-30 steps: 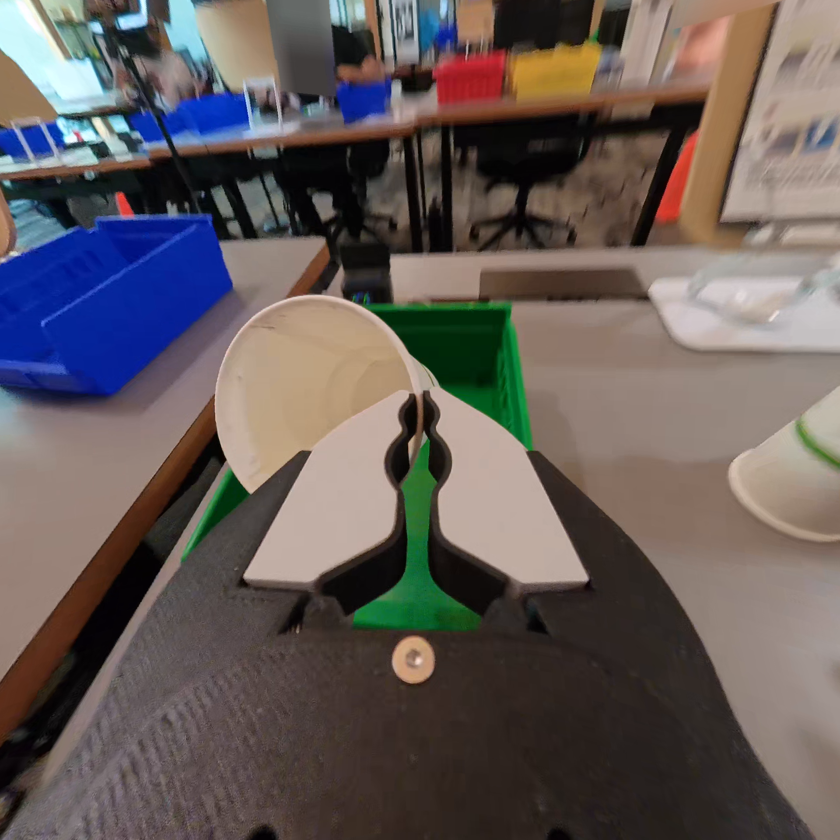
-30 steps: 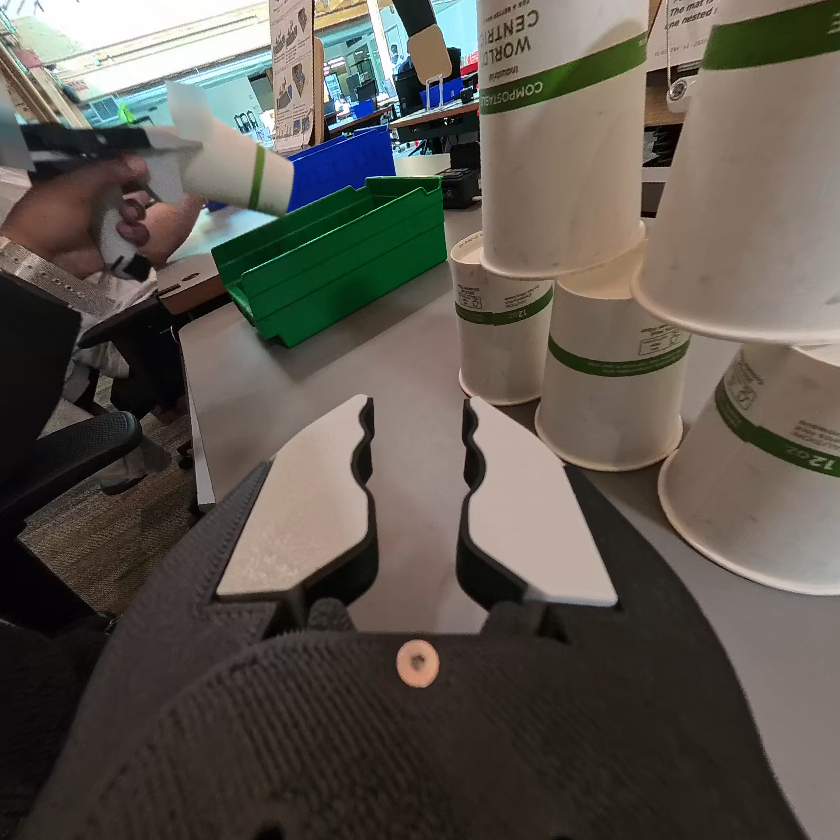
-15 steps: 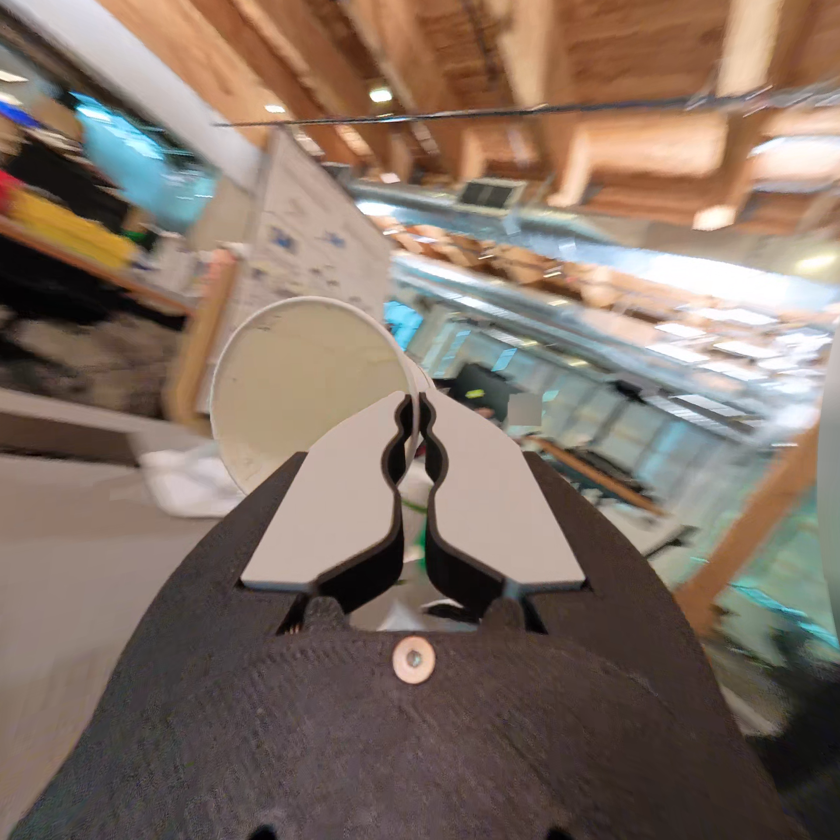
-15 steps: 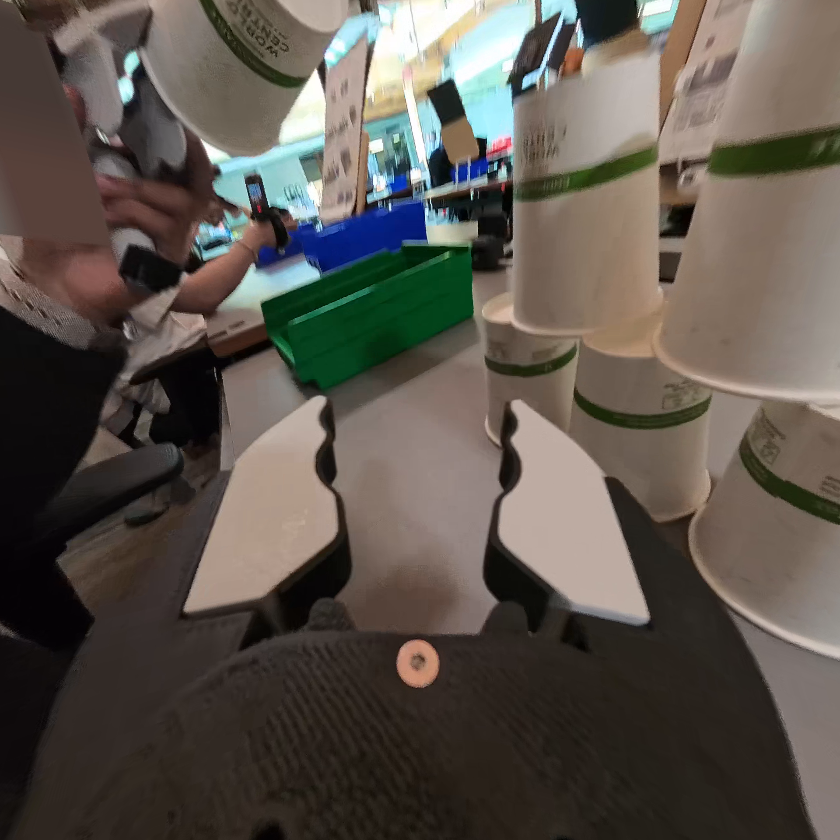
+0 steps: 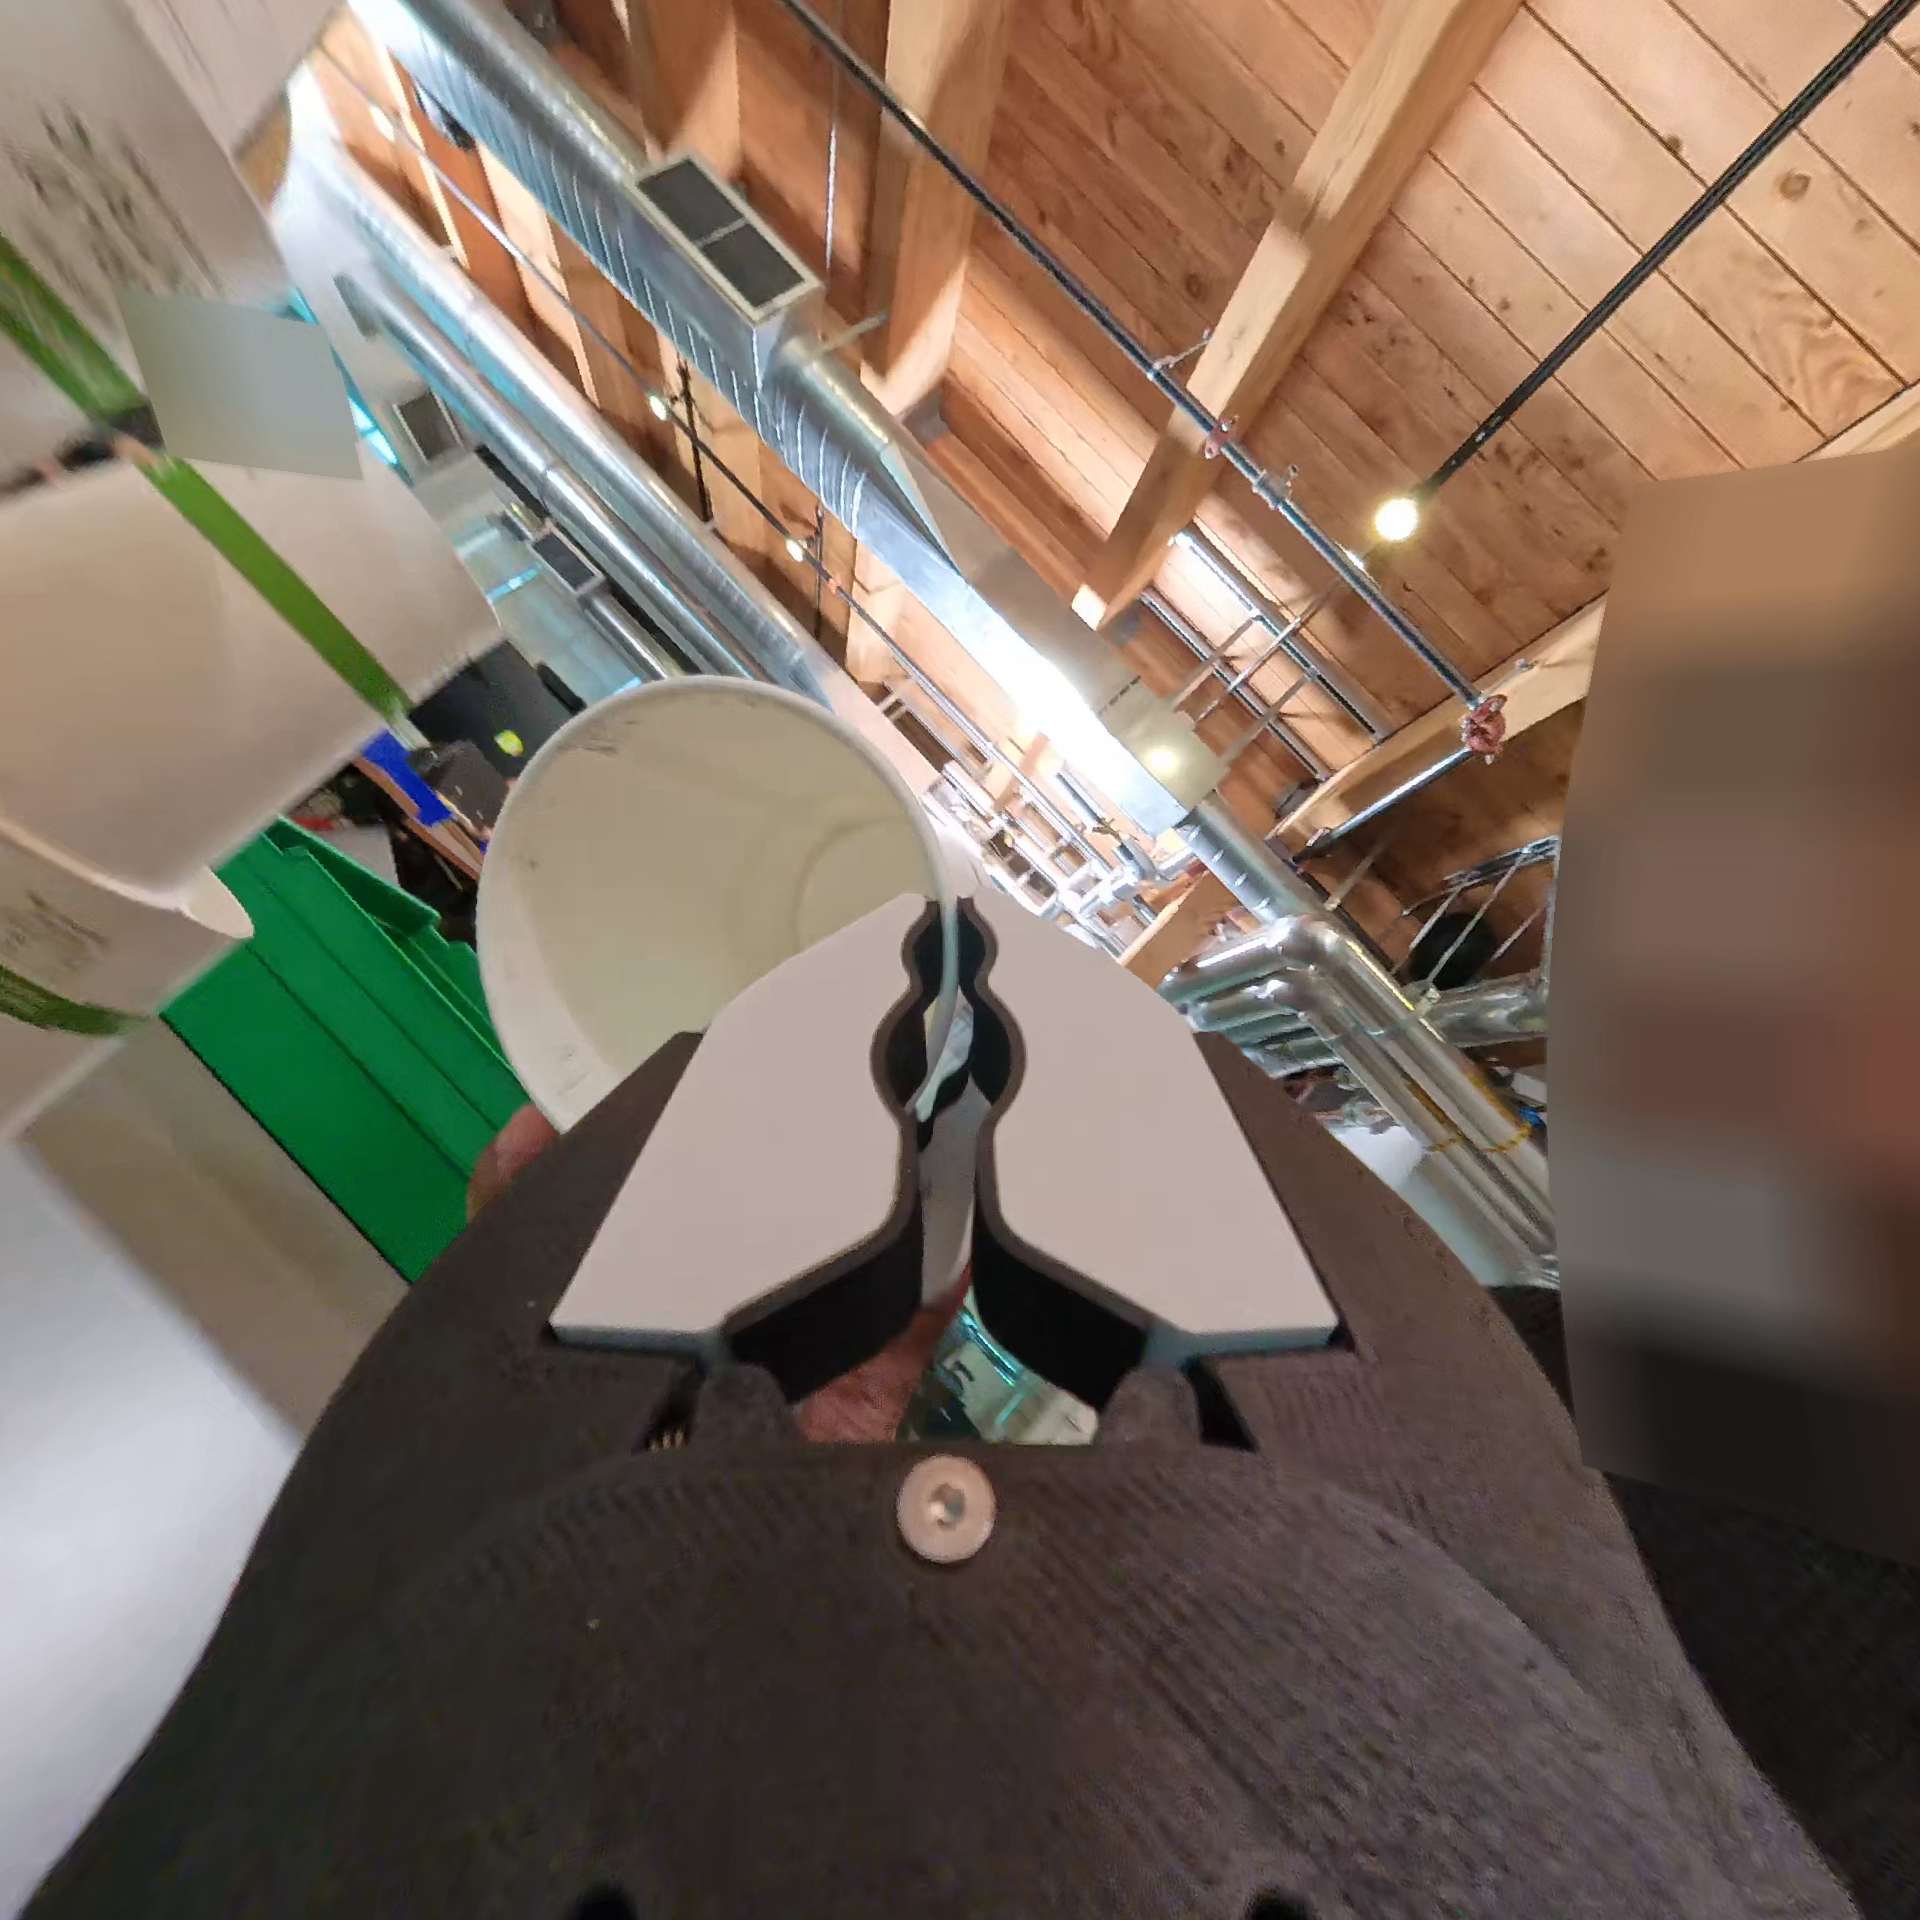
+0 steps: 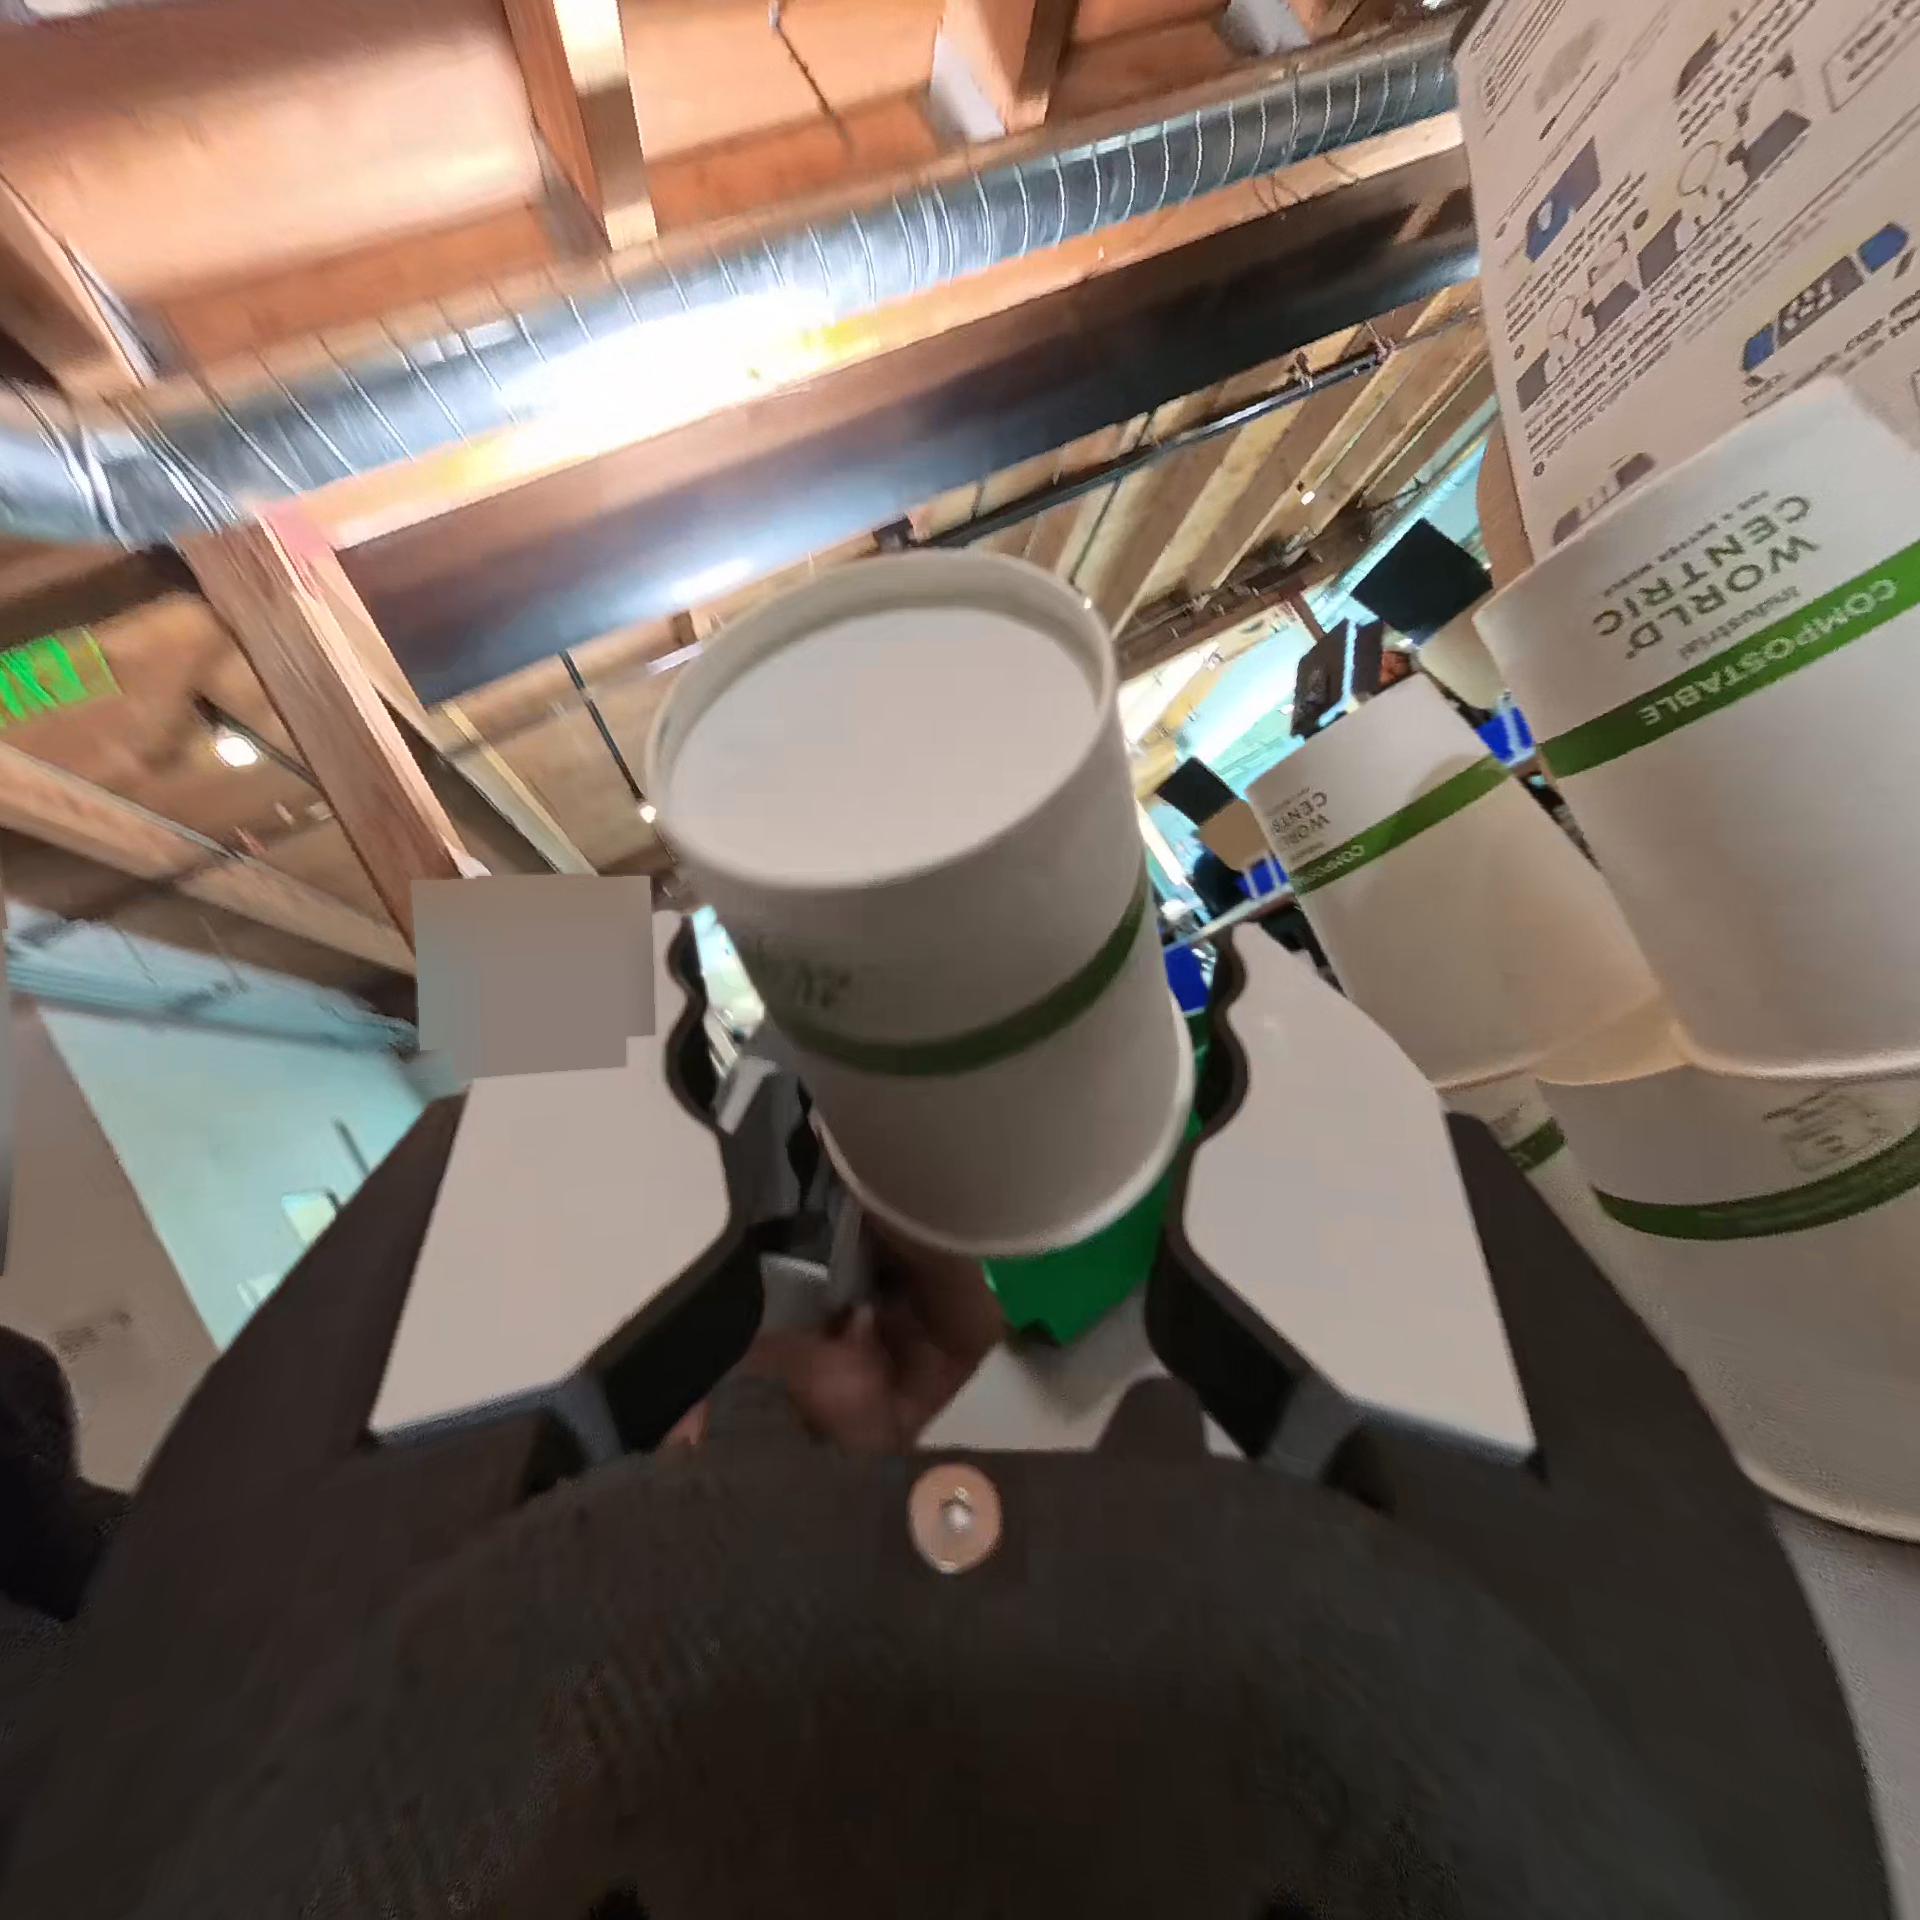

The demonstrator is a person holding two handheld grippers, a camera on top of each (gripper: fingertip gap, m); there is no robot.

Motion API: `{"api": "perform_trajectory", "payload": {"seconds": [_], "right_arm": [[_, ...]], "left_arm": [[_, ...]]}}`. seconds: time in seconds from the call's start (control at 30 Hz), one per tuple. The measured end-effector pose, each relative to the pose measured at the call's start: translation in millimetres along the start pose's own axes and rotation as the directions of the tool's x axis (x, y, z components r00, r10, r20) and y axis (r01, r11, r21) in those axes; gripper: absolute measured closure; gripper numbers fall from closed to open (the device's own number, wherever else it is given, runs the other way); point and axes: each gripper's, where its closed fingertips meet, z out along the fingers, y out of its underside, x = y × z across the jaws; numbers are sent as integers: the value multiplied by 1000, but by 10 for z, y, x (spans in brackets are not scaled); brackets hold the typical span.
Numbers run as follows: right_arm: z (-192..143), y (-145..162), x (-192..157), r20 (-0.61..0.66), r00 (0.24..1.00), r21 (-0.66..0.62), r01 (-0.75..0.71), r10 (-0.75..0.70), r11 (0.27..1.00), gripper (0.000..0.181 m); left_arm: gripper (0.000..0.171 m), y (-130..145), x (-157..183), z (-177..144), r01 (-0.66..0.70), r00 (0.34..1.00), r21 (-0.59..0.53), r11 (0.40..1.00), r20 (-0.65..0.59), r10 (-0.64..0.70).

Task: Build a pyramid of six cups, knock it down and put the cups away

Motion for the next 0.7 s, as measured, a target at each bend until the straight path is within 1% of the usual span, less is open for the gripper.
{"api": "perform_trajectory", "payload": {"seconds": [0.07, 0.1, 0.17, 0.33, 0.47, 0.5, 0.63, 0.7], "right_arm": [[-28, -59, 14, 6, 999, 40, -54, 54, 998, 91], [-36, -64, 28, 2, 998, 43, -59, 59, 997, 95], [-51, -75, 52, -1, 998, 49, -56, 56, 997, 96], [-56, -69, 97, -2, 998, 22, -63, 63, 998, 97], [-57, -68, 119, -25, 1000, -11, 2, -2, 1000, 97], [-59, -87, 119, -29, 999, -19, 32, -32, 999, 97], [-80, -236, 158, -67, 981, -59, 177, -181, 982, 98], [-85, -352, 200, -99, 964, -87, 237, -245, 968, 97]], "left_arm": [[168, 140, -26, 25, 17, 1000, -32, 999, -2, -17], [168, 189, -39, 30, 19, 1000, -44, 999, 1, -19], [168, 253, -56, 30, 27, 1000, -59, 998, 1, -27], [168, 316, -109, 9, 13, 1000, -92, 996, 23, -10], [167, 327, -181, -19, -10, 998, -122, 992, 59, 17], [163, 329, -208, -28, -34, 996, -137, 990, 74, 45], [137, 323, -335, -71, -153, 973, -208, 966, 141, 185], [133, 299, -440, -103, -217, 943, -245, 945, 196, 268]]}}
